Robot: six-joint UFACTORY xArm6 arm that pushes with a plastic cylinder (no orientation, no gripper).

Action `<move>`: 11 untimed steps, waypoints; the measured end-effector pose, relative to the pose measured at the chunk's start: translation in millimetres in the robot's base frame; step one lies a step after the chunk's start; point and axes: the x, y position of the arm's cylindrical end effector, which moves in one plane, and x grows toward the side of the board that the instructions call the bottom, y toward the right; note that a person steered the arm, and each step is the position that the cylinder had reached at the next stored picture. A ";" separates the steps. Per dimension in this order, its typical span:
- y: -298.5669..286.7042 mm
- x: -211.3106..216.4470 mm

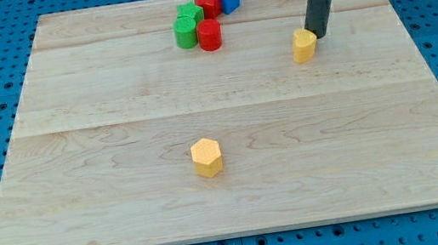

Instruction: Put the heart parallel to green star

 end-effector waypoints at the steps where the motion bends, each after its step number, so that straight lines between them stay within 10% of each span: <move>1: -25.2 -7.3; 4: -73.7 64.0; 7: 29.6 -71.1; 10: 41.7 214.5; 11: -110.5 268.1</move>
